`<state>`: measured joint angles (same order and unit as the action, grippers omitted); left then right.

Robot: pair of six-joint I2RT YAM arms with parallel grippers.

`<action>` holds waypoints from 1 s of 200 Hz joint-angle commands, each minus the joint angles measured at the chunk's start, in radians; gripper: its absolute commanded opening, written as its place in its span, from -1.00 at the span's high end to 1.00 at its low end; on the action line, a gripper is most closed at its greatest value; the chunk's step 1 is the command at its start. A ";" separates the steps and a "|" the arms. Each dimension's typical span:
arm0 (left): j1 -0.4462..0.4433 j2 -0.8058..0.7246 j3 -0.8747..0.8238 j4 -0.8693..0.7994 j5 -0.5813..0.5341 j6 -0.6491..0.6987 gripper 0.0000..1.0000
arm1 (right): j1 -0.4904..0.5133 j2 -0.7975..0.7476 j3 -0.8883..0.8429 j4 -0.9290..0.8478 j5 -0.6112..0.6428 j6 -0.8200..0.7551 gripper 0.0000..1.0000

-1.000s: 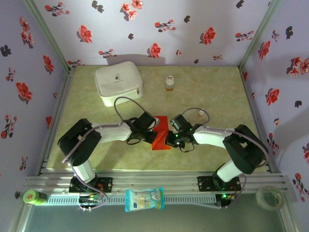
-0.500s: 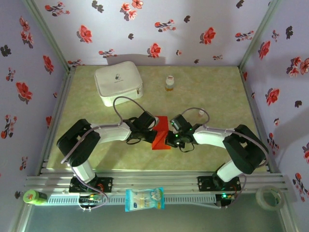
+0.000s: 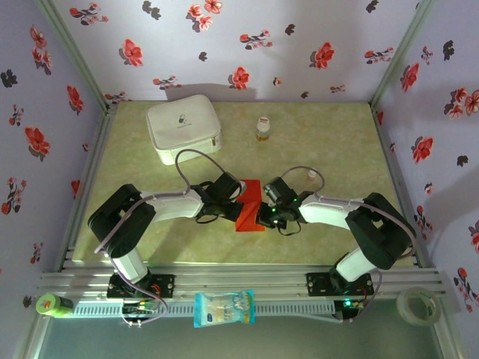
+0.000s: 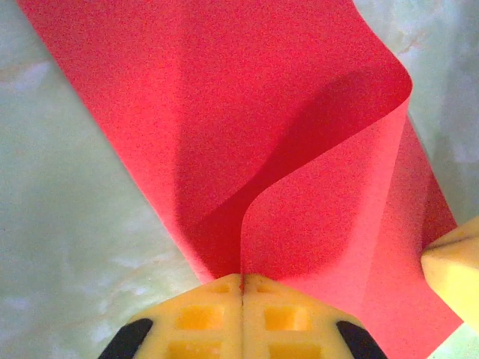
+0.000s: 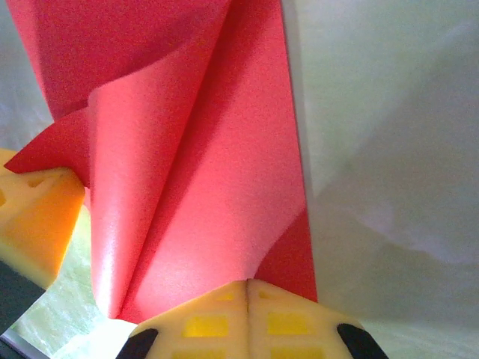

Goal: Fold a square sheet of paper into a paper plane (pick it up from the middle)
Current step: Fold the triangle a second time at the center of the table.

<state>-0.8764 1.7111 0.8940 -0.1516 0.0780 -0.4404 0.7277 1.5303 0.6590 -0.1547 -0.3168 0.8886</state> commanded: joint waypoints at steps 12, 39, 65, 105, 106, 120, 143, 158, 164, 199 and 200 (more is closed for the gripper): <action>0.008 0.013 0.007 -0.026 -0.025 -0.016 0.98 | 0.007 0.026 0.002 -0.085 0.053 -0.025 0.94; 0.008 0.011 0.001 -0.021 -0.027 -0.018 0.98 | 0.007 0.026 0.004 -0.085 0.055 -0.025 0.94; 0.008 0.015 0.001 -0.017 -0.025 -0.013 0.98 | 0.007 0.027 0.003 -0.082 0.055 -0.025 0.94; 0.008 0.024 0.003 -0.015 -0.020 -0.008 0.98 | 0.007 0.030 0.010 -0.080 0.050 -0.025 0.92; 0.008 0.025 0.002 -0.015 -0.020 -0.008 0.98 | 0.007 0.031 0.010 -0.080 0.050 -0.025 0.92; 0.008 0.027 -0.001 -0.014 -0.014 -0.008 0.98 | 0.007 0.032 0.011 -0.078 0.050 -0.025 0.91; 0.008 0.030 -0.006 -0.011 -0.014 -0.007 0.98 | 0.007 0.034 0.013 -0.077 0.047 -0.025 0.90; 0.007 0.030 -0.008 -0.010 -0.011 -0.007 0.98 | 0.007 0.034 0.016 -0.075 0.047 -0.025 0.90; 0.007 0.031 -0.009 -0.008 -0.007 -0.007 0.98 | 0.007 0.035 0.014 -0.075 0.047 -0.025 0.89; 0.008 0.025 0.000 -0.014 -0.003 -0.004 0.98 | 0.006 0.037 0.016 -0.075 0.049 -0.026 0.88; 0.008 0.024 0.000 -0.015 -0.003 -0.004 0.98 | 0.007 0.038 0.016 -0.073 0.050 -0.025 0.88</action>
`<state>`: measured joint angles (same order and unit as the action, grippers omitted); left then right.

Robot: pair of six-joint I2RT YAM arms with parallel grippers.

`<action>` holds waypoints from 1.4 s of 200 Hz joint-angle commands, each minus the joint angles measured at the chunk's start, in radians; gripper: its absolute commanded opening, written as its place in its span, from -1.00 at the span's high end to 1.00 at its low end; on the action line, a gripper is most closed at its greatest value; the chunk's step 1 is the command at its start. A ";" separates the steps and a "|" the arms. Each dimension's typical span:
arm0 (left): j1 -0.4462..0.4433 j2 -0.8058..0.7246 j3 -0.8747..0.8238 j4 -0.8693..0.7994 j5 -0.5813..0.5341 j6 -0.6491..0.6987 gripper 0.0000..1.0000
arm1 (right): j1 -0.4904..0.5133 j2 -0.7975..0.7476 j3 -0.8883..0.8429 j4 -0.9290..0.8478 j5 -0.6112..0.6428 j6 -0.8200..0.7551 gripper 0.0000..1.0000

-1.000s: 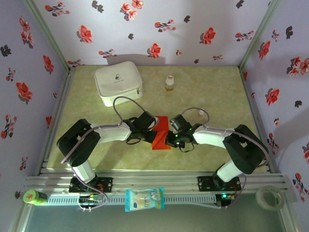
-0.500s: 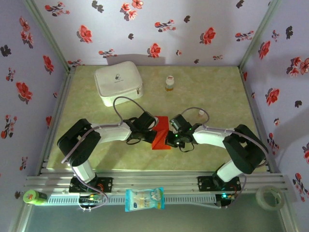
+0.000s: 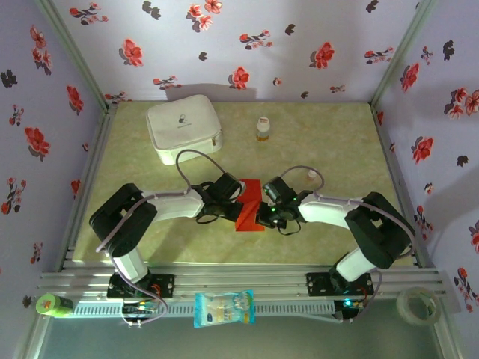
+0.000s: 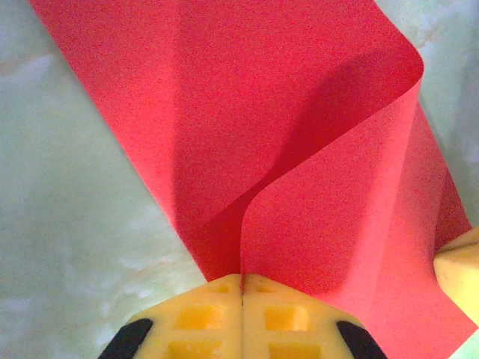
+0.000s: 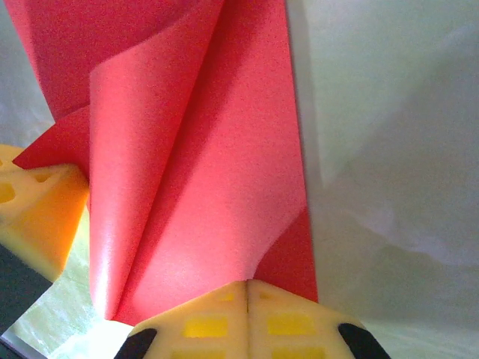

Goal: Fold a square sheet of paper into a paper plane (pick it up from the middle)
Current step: Fold the triangle a second time at the center of the table.

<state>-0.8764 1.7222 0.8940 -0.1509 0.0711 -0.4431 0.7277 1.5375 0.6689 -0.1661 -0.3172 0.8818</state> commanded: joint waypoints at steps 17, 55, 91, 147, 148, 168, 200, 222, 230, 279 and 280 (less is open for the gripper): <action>0.008 -0.003 -0.001 -0.012 0.004 -0.003 0.98 | 0.007 0.038 0.009 -0.067 0.050 -0.021 0.89; 0.008 -0.042 -0.001 -0.005 -0.002 0.003 0.97 | 0.007 0.040 0.010 -0.070 0.050 -0.023 0.90; 0.006 -0.037 -0.004 0.008 0.000 0.003 0.96 | 0.007 0.044 0.015 -0.073 0.050 -0.024 0.90; 0.008 -0.006 -0.004 0.001 -0.001 0.001 0.97 | 0.007 0.043 0.014 -0.077 0.050 -0.023 0.90; 0.007 -0.005 -0.003 0.000 -0.002 0.001 0.97 | 0.007 0.044 0.014 -0.078 0.050 -0.023 0.90; 0.008 0.011 0.003 -0.012 -0.007 0.000 0.97 | 0.007 0.043 0.013 -0.077 0.050 -0.023 0.90; 0.007 0.015 -0.003 -0.015 -0.020 -0.007 0.97 | 0.007 0.040 0.012 -0.081 0.053 -0.023 0.90; 0.007 0.015 -0.010 -0.013 -0.023 -0.009 0.98 | 0.007 0.038 0.010 -0.079 0.055 -0.023 0.90; 0.008 0.017 -0.009 -0.016 -0.023 -0.008 0.98 | 0.007 0.037 0.010 -0.081 0.054 -0.023 0.90; 0.008 0.008 -0.012 -0.021 -0.028 -0.014 0.99 | 0.007 0.033 0.008 -0.076 0.055 -0.021 0.90; 0.008 0.008 -0.012 -0.021 -0.028 -0.014 0.99 | 0.007 0.032 0.008 -0.075 0.055 -0.021 0.90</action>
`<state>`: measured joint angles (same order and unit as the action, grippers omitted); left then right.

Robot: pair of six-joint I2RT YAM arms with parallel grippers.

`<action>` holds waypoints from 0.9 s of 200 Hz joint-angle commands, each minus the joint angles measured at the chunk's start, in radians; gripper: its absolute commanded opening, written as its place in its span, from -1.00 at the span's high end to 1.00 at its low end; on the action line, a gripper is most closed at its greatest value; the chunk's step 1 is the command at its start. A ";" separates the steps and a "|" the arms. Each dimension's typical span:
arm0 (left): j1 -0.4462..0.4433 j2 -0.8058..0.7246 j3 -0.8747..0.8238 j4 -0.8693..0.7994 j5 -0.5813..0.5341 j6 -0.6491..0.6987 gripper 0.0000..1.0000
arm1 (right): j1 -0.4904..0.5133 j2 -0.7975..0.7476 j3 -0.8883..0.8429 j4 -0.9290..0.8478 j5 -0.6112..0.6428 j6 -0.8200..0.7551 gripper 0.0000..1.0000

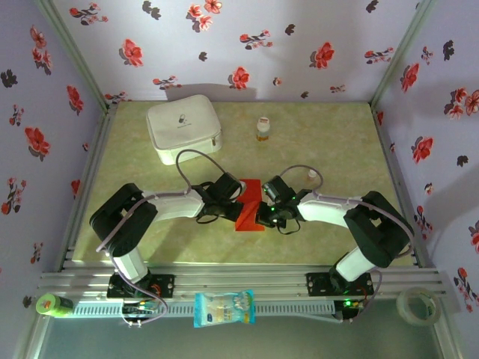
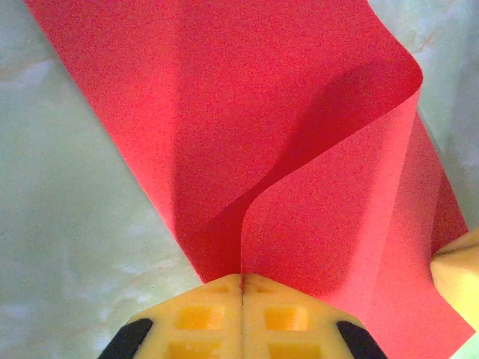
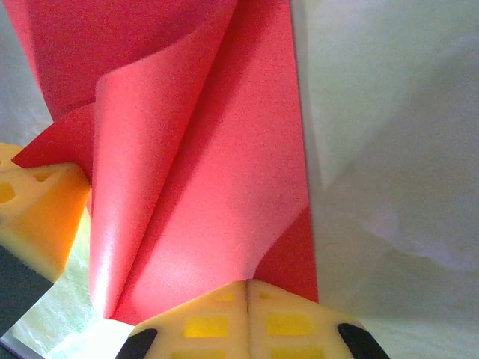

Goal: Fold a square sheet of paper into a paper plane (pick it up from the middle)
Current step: Fold the triangle a second time at the center of the table.

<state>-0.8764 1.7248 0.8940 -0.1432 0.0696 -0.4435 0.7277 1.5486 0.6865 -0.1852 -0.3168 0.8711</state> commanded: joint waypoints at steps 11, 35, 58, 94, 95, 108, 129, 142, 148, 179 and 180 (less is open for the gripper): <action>0.008 0.010 -0.010 -0.028 -0.027 -0.013 1.00 | 0.007 0.007 -0.013 -0.038 0.053 0.000 0.90; 0.008 0.013 -0.015 -0.024 -0.025 -0.018 1.00 | -0.009 -0.066 -0.045 0.052 0.052 0.050 0.90; 0.008 0.014 -0.024 -0.018 -0.024 -0.022 1.00 | -0.046 -0.121 -0.094 0.187 0.006 0.114 0.93; 0.007 0.012 -0.030 -0.013 -0.022 -0.026 1.00 | -0.057 -0.098 -0.107 0.341 -0.057 0.185 0.96; 0.007 0.012 -0.030 -0.013 -0.022 -0.026 1.00 | -0.057 -0.097 -0.107 0.346 -0.060 0.187 0.96; 0.007 0.012 -0.030 -0.013 -0.023 -0.027 1.00 | -0.057 -0.073 -0.111 0.408 -0.076 0.216 0.97; 0.008 0.011 -0.030 -0.012 -0.021 -0.029 1.00 | -0.052 -0.035 -0.110 0.480 -0.090 0.255 0.99; 0.007 0.013 -0.028 -0.013 -0.022 -0.028 1.00 | -0.045 -0.011 -0.100 0.497 -0.093 0.265 1.00; 0.007 0.014 -0.027 -0.014 -0.021 -0.027 1.00 | -0.044 -0.001 -0.096 0.504 -0.096 0.268 1.00; 0.008 0.015 -0.024 -0.015 -0.020 -0.022 1.00 | -0.040 0.035 -0.096 0.529 -0.093 0.284 1.00; 0.008 0.015 -0.024 -0.016 -0.021 -0.022 1.00 | -0.040 0.036 -0.096 0.529 -0.093 0.285 1.00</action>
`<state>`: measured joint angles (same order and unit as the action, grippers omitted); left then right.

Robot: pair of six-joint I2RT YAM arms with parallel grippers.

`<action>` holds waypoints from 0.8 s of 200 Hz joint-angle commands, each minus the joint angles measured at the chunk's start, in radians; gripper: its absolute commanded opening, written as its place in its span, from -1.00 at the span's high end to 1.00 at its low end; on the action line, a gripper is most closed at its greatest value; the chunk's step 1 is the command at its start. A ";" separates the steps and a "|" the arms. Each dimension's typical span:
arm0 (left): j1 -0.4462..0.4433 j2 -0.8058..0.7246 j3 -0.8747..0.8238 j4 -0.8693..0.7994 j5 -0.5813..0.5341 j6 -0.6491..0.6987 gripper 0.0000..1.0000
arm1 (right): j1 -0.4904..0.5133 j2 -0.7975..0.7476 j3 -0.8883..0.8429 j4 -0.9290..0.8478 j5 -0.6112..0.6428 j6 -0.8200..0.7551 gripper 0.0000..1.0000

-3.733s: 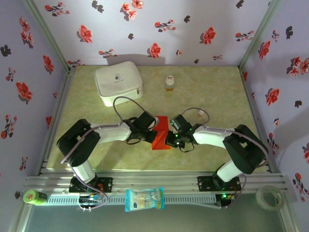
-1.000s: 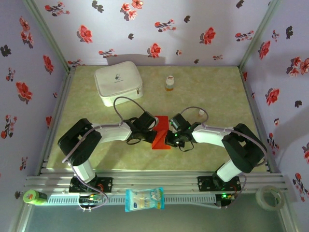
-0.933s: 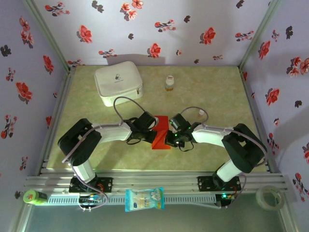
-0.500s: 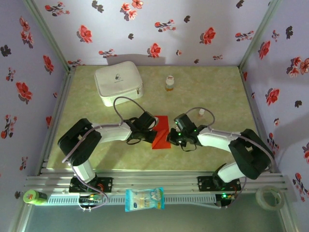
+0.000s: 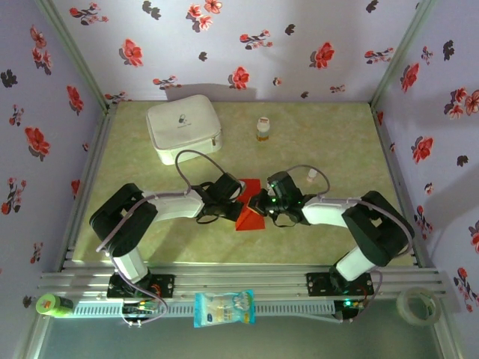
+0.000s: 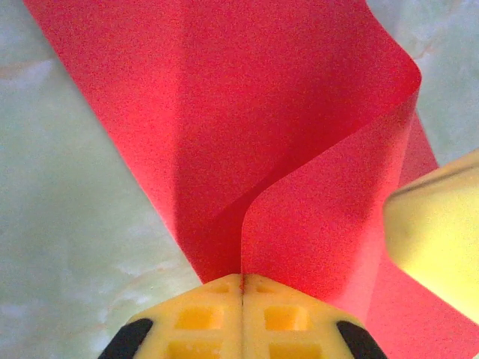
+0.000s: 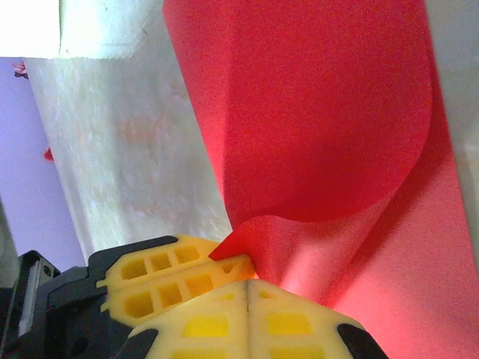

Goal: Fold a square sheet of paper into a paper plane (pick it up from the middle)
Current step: Fold the triangle a second time at the center of the table.

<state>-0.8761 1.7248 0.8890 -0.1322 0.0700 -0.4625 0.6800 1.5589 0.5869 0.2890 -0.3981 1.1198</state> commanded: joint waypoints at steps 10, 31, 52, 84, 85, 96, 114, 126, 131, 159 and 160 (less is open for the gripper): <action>0.008 0.016 -0.017 -0.029 -0.021 0.000 1.00 | 0.007 0.035 0.001 0.063 -0.017 0.037 1.00; 0.007 0.016 -0.016 -0.030 -0.021 0.000 1.00 | 0.008 0.058 -0.007 0.076 -0.021 0.038 1.00; 0.008 0.018 -0.016 -0.033 -0.019 0.001 1.00 | 0.007 0.075 -0.022 0.076 -0.011 0.037 1.00; 0.007 0.020 -0.014 -0.035 -0.015 0.002 1.00 | 0.007 0.111 -0.058 0.099 0.004 0.040 1.00; 0.006 0.021 -0.014 -0.035 -0.016 0.003 1.00 | 0.007 0.112 -0.059 0.100 0.004 0.041 1.00; 0.007 0.021 -0.013 -0.039 -0.015 0.005 1.00 | 0.007 0.115 -0.078 0.117 0.011 0.055 1.00; 0.008 0.019 -0.016 -0.043 -0.014 0.007 1.00 | 0.004 0.109 -0.097 0.125 0.024 0.069 1.00; 0.005 0.018 -0.018 -0.044 -0.015 0.008 1.00 | 0.006 0.095 -0.094 0.122 0.019 0.070 1.00; 0.006 0.018 -0.019 -0.046 -0.014 0.008 1.00 | 0.006 0.086 -0.089 0.118 0.018 0.069 1.00; 0.008 0.015 -0.019 -0.047 -0.013 0.009 1.00 | 0.000 0.004 -0.025 -0.013 0.039 0.018 0.98; 0.007 0.015 -0.019 -0.047 -0.013 0.010 1.00 | -0.001 0.002 -0.022 -0.020 0.040 0.015 0.98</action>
<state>-0.8757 1.7248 0.8890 -0.1326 0.0708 -0.4622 0.6815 1.6329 0.5213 0.4046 -0.4000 1.1637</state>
